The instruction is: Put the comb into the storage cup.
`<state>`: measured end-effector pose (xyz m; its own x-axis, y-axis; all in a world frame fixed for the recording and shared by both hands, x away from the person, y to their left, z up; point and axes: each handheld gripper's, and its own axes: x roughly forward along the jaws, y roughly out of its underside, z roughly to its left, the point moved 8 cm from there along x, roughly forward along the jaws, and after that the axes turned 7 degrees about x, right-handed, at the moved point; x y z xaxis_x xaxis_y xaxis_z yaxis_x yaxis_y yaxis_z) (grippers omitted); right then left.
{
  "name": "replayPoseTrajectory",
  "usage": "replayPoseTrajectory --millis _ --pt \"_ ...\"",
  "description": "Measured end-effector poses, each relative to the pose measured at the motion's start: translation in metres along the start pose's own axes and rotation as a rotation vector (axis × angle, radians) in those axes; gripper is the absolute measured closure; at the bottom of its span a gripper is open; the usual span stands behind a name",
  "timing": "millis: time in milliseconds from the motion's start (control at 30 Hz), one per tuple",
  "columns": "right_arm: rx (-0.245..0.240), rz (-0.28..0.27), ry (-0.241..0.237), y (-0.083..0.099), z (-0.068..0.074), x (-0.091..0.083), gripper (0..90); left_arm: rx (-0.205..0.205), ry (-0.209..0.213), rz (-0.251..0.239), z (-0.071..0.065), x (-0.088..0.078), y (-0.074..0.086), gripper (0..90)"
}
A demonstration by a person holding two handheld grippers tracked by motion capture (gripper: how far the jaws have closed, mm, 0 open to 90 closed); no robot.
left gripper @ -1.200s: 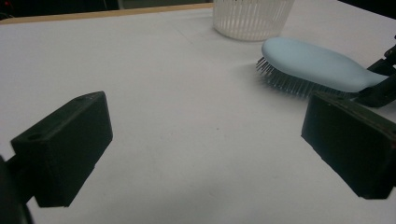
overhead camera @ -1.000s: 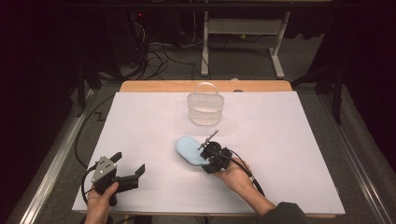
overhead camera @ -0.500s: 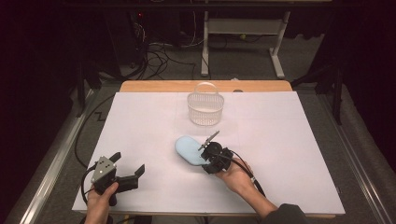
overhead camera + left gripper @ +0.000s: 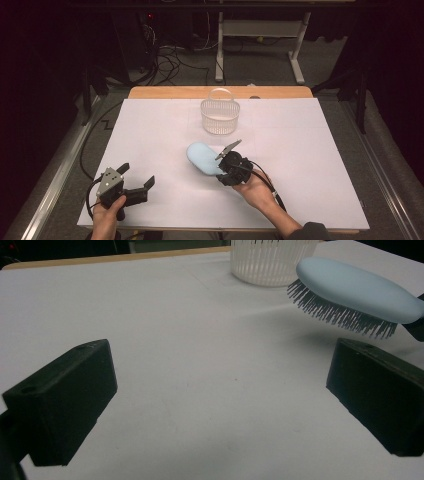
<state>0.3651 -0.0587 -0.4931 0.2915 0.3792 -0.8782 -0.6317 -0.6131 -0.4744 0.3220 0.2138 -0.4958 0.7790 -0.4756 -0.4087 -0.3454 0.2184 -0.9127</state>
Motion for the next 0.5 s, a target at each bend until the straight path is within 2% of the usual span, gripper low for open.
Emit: replayPoseTrajectory --millis 33,100,233,300,500 --pt "0.000 0.000 0.000 0.000 0.000 0.000 70.8 -0.005 0.015 0.004 -0.001 0.000 0.000 4.7" --pt "0.002 -0.013 -0.003 0.000 -0.001 -0.003 70.8 -0.002 0.001 0.006 0.000 0.000 0.001 14.1" --pt "0.008 -0.033 -0.009 0.000 -0.002 -0.008 70.8 0.004 0.004 0.003 -0.001 0.000 0.000 12.1" --pt "0.012 -0.050 -0.011 0.001 -0.003 -0.011 70.8 0.007 0.002 0.002 -0.001 0.000 0.000 15.0" --pt "0.025 -0.094 -0.020 0.004 -0.005 -0.020 70.8 0.012 0.011 -0.005 -0.003 0.001 0.000 15.2"
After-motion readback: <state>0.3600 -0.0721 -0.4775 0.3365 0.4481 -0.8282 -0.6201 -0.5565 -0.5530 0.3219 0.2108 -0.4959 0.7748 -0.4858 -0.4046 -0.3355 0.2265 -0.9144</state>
